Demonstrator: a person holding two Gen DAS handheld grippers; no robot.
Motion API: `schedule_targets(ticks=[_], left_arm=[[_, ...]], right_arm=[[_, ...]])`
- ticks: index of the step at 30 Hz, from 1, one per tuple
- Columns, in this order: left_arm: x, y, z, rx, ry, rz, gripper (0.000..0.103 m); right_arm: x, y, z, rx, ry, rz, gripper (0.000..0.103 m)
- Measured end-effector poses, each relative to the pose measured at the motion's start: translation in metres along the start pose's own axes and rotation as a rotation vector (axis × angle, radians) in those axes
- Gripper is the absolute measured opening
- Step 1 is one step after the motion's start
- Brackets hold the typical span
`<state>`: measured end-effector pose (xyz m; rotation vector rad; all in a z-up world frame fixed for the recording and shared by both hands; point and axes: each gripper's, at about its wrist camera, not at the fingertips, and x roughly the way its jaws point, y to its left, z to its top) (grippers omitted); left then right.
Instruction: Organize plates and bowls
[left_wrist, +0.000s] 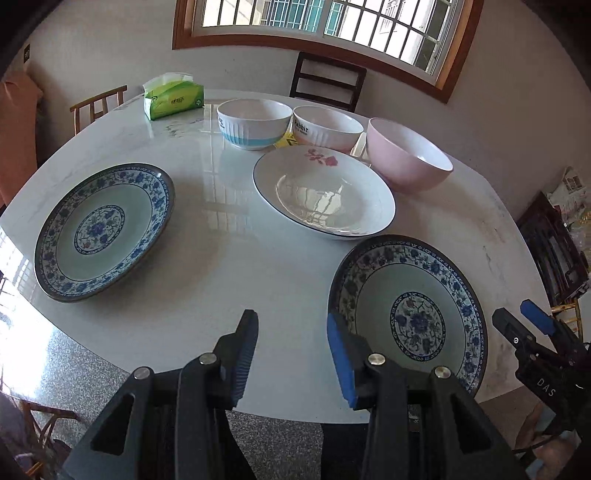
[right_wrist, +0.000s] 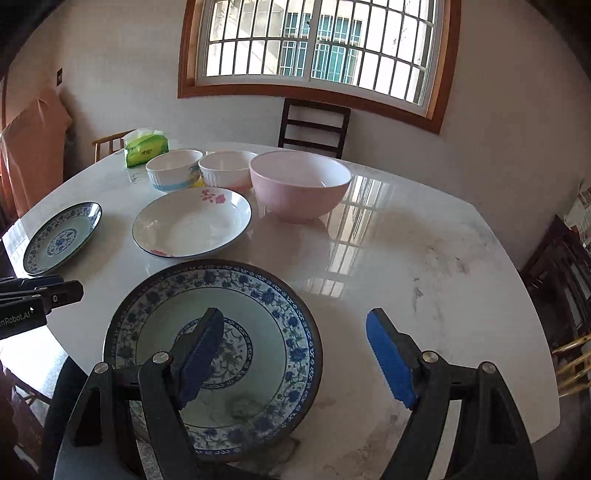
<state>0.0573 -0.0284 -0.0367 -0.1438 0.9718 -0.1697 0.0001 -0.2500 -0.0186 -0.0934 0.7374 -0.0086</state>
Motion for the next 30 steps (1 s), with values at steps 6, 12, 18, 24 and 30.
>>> schedule_targets(ticks=[6,12,18,24,30], left_arm=[[0.018,-0.004,0.0,-0.022,0.074,-0.044,0.04],[0.034,-0.002,0.0,-0.05,0.116,-0.063,0.04],[0.047,0.0,-0.001,-0.075,0.16,-0.097,0.04],[0.05,-0.009,-0.002,-0.053,0.153,-0.118,0.04],[0.049,-0.034,-0.008,0.076,0.156,-0.087,0.029]], right_arm=[[0.024,-0.054,-0.028,0.186,0.127,0.131,0.077],[0.042,-0.073,-0.036,0.309,0.192,0.28,0.077],[0.059,-0.072,-0.041,0.343,0.229,0.349,0.075],[0.068,-0.069,-0.033,0.333,0.244,0.374,0.075],[0.071,-0.059,-0.031,0.293,0.258,0.412,0.044]])
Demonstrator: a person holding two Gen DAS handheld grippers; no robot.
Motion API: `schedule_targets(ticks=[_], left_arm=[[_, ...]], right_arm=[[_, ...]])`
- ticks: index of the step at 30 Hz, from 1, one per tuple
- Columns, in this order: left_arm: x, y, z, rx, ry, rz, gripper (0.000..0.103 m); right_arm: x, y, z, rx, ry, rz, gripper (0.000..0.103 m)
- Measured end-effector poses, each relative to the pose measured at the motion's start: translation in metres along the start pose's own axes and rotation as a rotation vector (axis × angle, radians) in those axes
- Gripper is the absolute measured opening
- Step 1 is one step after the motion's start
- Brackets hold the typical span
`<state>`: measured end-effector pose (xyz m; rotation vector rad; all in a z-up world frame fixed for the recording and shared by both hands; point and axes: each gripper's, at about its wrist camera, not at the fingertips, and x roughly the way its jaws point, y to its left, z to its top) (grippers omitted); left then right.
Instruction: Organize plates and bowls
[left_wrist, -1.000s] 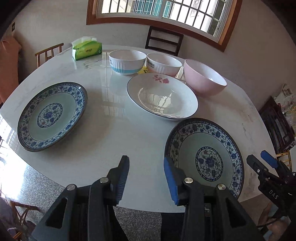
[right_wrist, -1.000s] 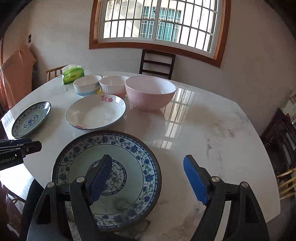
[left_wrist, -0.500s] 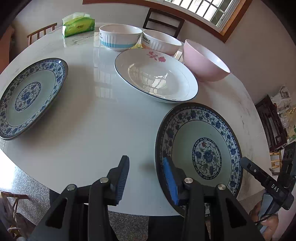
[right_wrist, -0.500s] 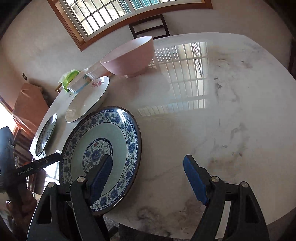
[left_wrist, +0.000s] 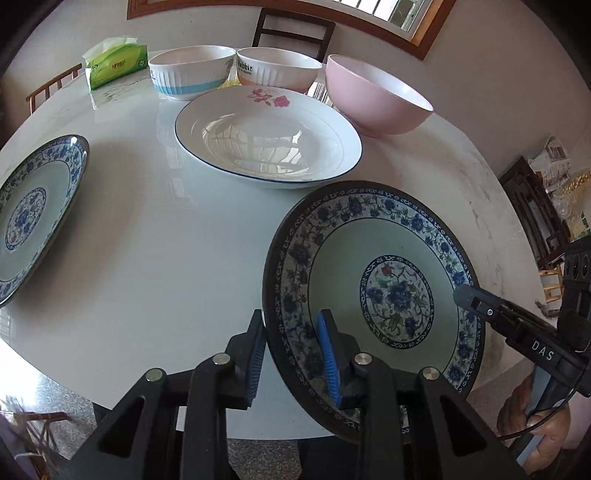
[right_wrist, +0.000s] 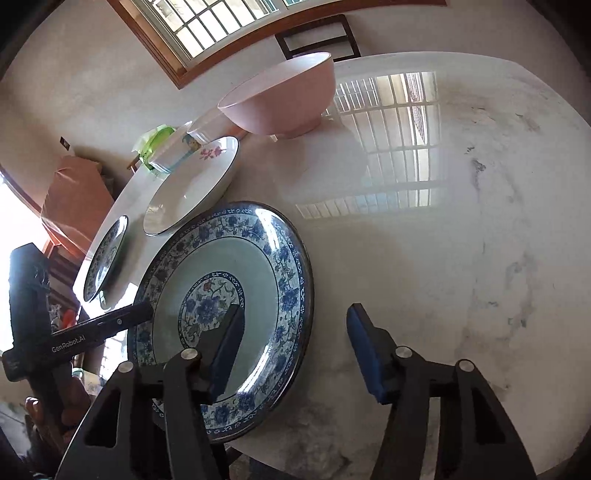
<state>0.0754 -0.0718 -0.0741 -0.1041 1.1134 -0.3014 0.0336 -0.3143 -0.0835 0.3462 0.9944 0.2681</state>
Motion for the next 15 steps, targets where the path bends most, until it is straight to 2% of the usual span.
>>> schedule_targets(ticks=[2,5,8,15], left_arm=[[0.0,0.003,-0.001,-0.024,-0.002,-0.023,0.027],[-0.002,0.01,-0.001,-0.054,-0.01,-0.06,0.024],[-0.005,0.009,-0.004,-0.053,-0.02,-0.055,0.024],[-0.013,0.009,-0.01,-0.053,-0.043,-0.047,0.024]], right_arm=[[0.003,0.004,-0.002,-0.009,0.007,0.002,0.031],[0.002,0.005,-0.004,-0.026,-0.011,-0.028,0.027],[0.001,0.0,-0.004,-0.01,-0.012,-0.022,0.02],[-0.004,-0.001,-0.012,0.008,-0.014,-0.005,0.02]])
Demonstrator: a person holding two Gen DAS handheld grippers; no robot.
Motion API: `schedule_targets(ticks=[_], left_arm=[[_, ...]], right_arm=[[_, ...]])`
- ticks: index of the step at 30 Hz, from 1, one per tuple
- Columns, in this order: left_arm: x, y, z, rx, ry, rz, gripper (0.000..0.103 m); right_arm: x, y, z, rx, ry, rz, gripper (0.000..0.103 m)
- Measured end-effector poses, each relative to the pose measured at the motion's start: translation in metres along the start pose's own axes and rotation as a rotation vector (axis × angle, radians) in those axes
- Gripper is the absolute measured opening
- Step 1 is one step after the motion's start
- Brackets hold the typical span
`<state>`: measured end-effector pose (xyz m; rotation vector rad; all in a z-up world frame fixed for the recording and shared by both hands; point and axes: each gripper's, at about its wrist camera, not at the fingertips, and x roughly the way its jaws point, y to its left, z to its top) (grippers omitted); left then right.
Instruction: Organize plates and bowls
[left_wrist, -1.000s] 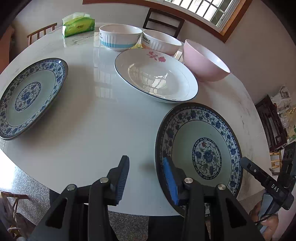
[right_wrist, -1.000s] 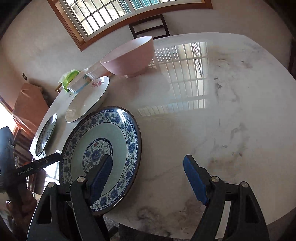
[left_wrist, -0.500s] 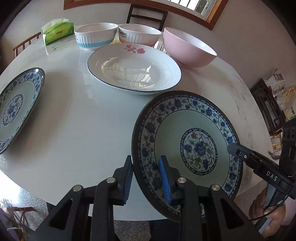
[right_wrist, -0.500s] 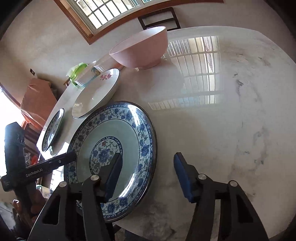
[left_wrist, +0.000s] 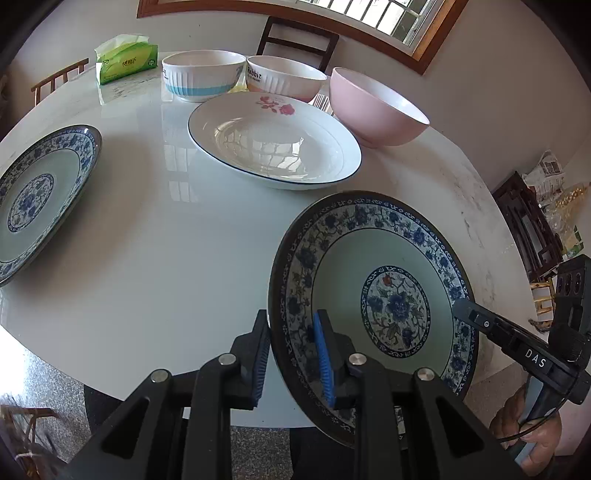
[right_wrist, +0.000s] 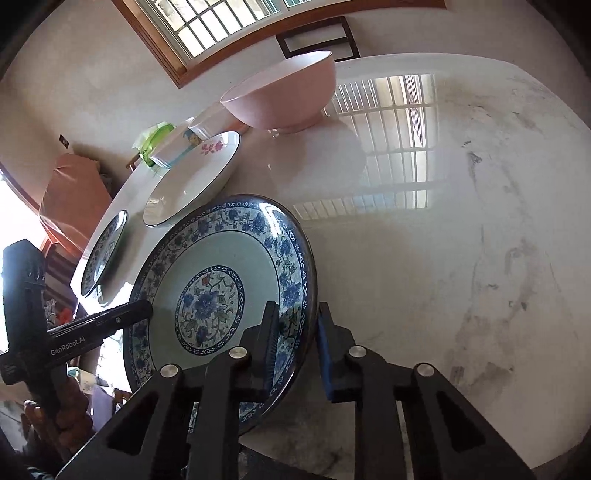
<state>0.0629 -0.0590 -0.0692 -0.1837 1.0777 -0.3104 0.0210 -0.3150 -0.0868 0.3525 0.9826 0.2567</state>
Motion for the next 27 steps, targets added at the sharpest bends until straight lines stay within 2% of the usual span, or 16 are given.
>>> schedule_targets(ticks=[7,12,18,23,27], left_arm=[[-0.015,0.014,-0.002,-0.057,-0.024,0.006,0.024],[-0.036,0.035,-0.002,-0.119,-0.058,0.043,0.024],[-0.065,0.073,0.002,-0.201,-0.106,0.079,0.024],[-0.075,0.105,0.006,-0.249,-0.131,0.131,0.024],[-0.089,0.123,0.008,-0.278,-0.167,0.122,0.024]], right_arm=[[-0.008,0.01,-0.004,-0.001,-0.006,0.03,0.02],[-0.009,0.028,-0.002,-0.026,0.0,0.065,0.02],[0.001,0.067,0.005,-0.09,0.016,0.106,0.02],[0.025,0.1,0.016,-0.111,0.065,0.17,0.021],[0.039,0.13,0.016,-0.162,0.077,0.164,0.021]])
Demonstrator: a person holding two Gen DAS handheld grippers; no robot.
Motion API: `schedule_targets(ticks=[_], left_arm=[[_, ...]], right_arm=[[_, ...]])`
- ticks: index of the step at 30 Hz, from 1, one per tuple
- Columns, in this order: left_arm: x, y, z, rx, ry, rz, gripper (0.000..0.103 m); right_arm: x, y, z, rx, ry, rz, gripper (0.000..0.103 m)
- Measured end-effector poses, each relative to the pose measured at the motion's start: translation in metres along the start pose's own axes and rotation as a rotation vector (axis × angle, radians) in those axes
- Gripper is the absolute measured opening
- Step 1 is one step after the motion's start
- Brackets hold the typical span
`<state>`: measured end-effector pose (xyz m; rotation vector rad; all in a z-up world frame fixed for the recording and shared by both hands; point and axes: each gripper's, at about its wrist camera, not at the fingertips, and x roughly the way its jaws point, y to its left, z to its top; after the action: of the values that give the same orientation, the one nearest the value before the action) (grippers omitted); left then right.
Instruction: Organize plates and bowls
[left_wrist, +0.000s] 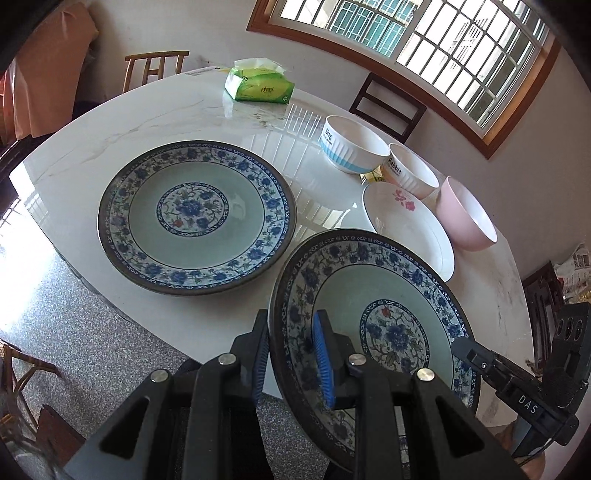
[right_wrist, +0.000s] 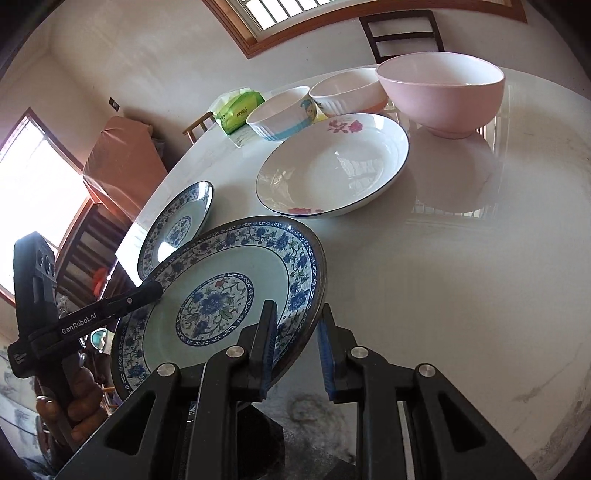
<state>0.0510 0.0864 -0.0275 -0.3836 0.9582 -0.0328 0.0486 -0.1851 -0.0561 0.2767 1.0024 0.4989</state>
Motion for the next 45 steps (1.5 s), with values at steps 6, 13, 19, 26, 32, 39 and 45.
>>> schedule_targets(ticks=[6,13,19,26,32,39,45], left_arm=[[-0.015,0.016,0.021,-0.031,-0.061,0.006,0.024],[-0.018,0.053,0.05,-0.088,-0.107,0.066,0.024],[-0.006,0.087,0.068,-0.132,-0.11,0.118,0.024],[0.012,0.112,0.081,-0.16,-0.089,0.143,0.024],[0.021,0.125,0.088,-0.172,-0.085,0.152,0.024],[0.025,0.133,0.09,-0.184,-0.086,0.166,0.024],[0.029,0.138,0.091,-0.182,-0.092,0.183,0.024]], right_arm=[[0.001,0.031,0.014,-0.072,-0.036,-0.001,0.021],[0.025,0.065,0.045,-0.13,-0.04,0.009,0.021],[0.067,0.094,0.067,-0.169,-0.016,0.033,0.021],[0.107,0.116,0.08,-0.216,0.006,0.019,0.022],[0.123,0.122,0.086,-0.226,0.016,0.012,0.022],[0.131,0.131,0.087,-0.238,0.022,0.006,0.022],[0.135,0.136,0.088,-0.241,0.027,0.006,0.022]])
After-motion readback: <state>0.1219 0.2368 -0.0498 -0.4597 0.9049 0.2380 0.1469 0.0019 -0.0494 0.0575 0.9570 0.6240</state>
